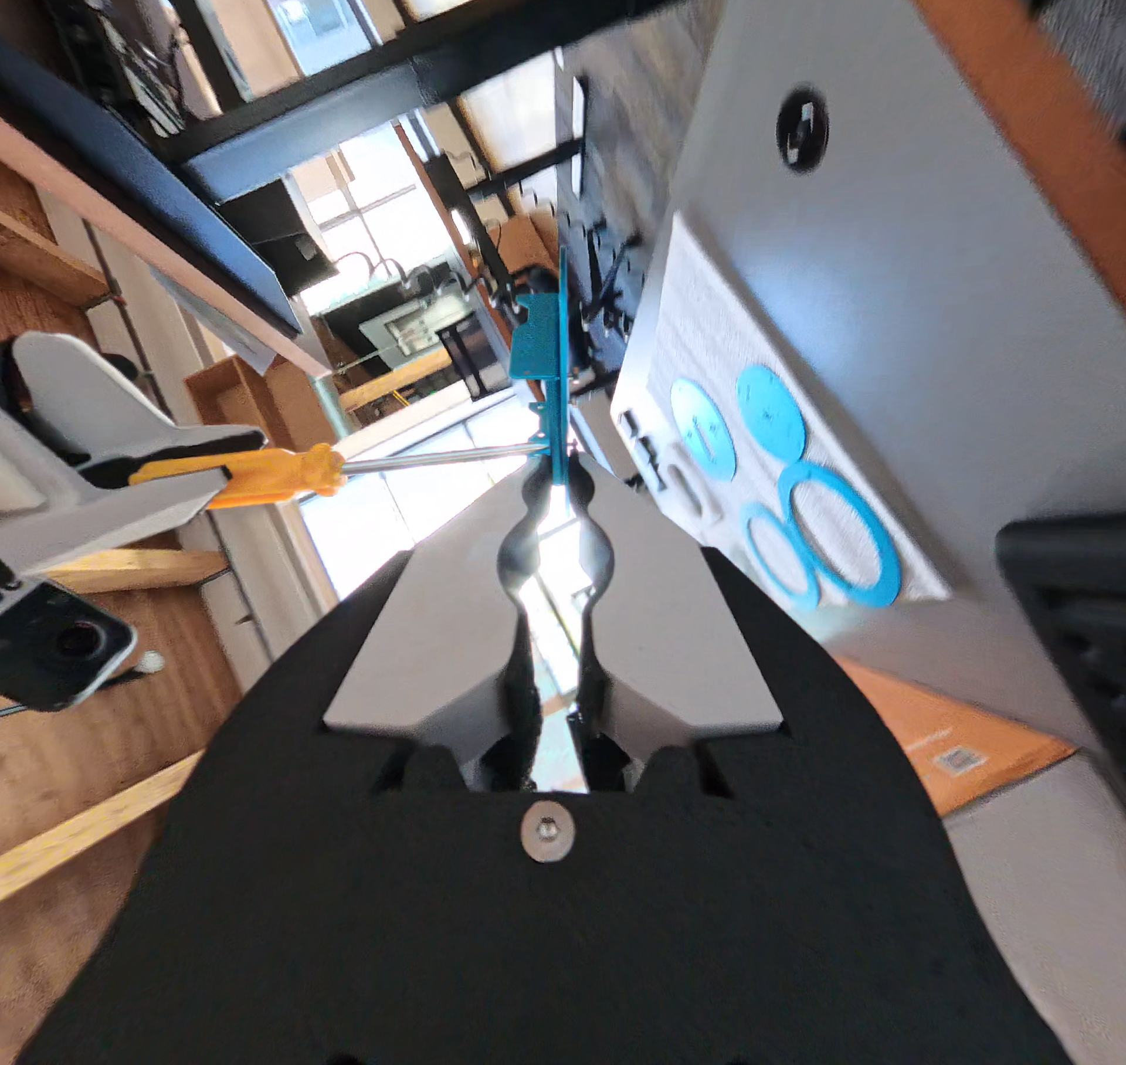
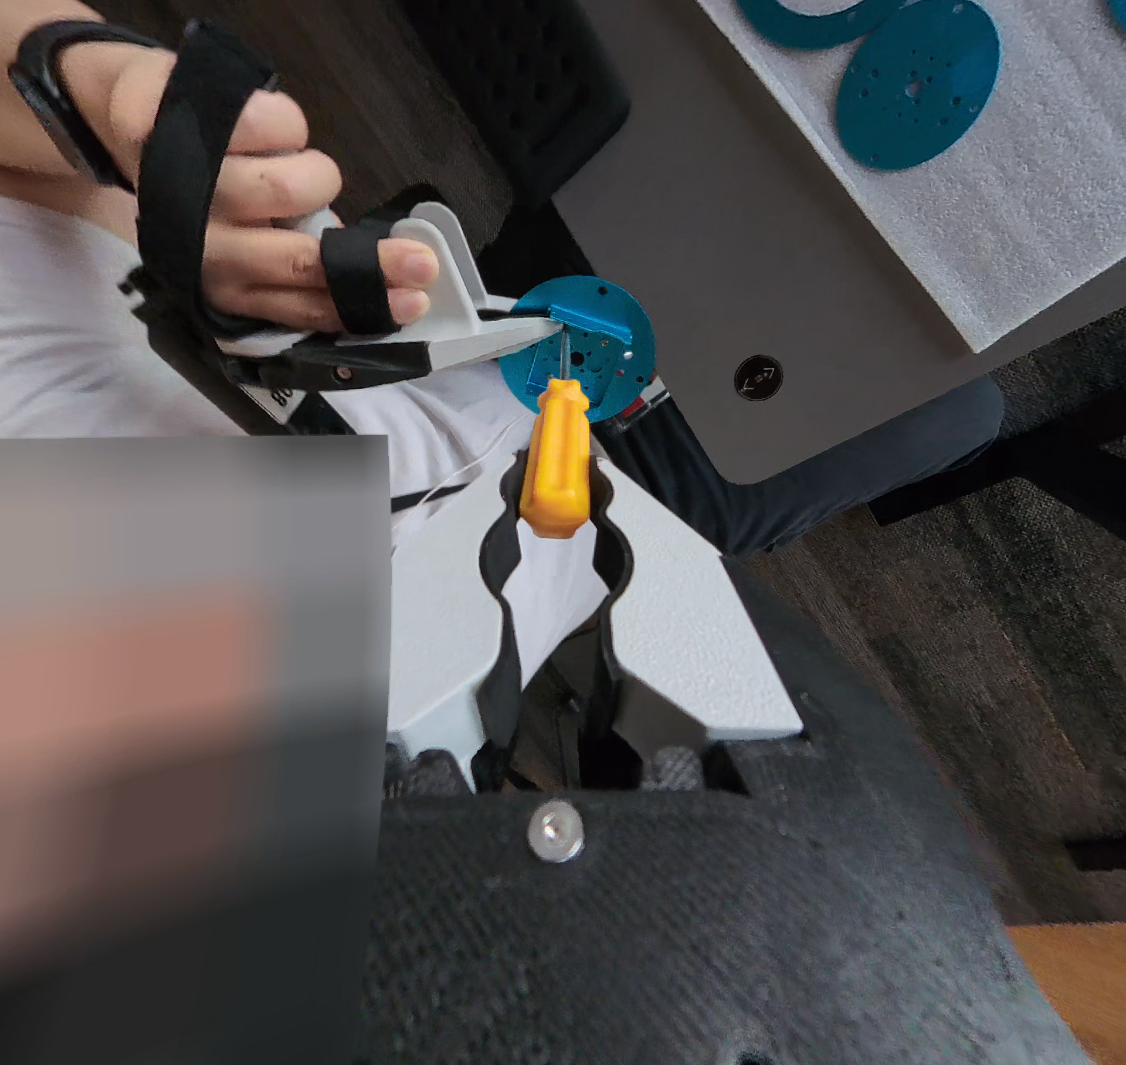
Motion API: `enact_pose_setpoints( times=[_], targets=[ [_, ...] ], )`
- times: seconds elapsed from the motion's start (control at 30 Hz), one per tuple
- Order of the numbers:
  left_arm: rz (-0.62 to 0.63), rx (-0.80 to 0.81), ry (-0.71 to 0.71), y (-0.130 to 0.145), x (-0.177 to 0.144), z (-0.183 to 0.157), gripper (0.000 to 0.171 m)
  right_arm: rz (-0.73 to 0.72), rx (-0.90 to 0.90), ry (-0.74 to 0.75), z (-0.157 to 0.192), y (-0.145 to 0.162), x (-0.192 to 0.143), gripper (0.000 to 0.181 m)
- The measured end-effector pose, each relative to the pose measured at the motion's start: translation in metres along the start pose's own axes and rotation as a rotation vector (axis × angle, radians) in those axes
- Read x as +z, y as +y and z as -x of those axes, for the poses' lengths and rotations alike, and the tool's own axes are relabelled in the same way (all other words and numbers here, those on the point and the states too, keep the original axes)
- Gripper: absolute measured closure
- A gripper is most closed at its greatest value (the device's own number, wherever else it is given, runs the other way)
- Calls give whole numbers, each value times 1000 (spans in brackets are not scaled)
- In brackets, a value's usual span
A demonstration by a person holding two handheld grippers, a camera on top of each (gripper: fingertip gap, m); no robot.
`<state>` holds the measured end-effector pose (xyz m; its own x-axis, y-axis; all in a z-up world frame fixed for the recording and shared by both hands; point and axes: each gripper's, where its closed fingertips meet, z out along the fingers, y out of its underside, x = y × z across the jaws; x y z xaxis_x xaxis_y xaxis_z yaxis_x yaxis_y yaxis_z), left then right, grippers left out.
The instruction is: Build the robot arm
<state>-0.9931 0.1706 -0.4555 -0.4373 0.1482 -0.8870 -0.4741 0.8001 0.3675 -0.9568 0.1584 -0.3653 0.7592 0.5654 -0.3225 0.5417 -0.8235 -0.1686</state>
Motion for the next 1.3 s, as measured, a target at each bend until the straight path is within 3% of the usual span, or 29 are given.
enact_pose_setpoints(
  times=[0.1,0.33,0.47,0.73,1.07,1.3],
  targets=[
    [124,121,26,15,12,-6,168,-89,74,-34,-13,-5,5,164],
    [380,366,19,53,25,-11,169,-375,379,-292,-30,-17,13,162],
    [409,317,22,62,28,-12,168,-414,429,-368,-31,-11,21,162],
    [347,19,-57,64,25,4,168,-438,194,-239,-34,-16,1,163],
    [342,-18,-95,64,27,6,168,-408,118,-182,-33,-14,0,163],
    [533,-64,-181,99,17,21,168,-535,255,-366,-20,-22,-2,163]
  ],
)
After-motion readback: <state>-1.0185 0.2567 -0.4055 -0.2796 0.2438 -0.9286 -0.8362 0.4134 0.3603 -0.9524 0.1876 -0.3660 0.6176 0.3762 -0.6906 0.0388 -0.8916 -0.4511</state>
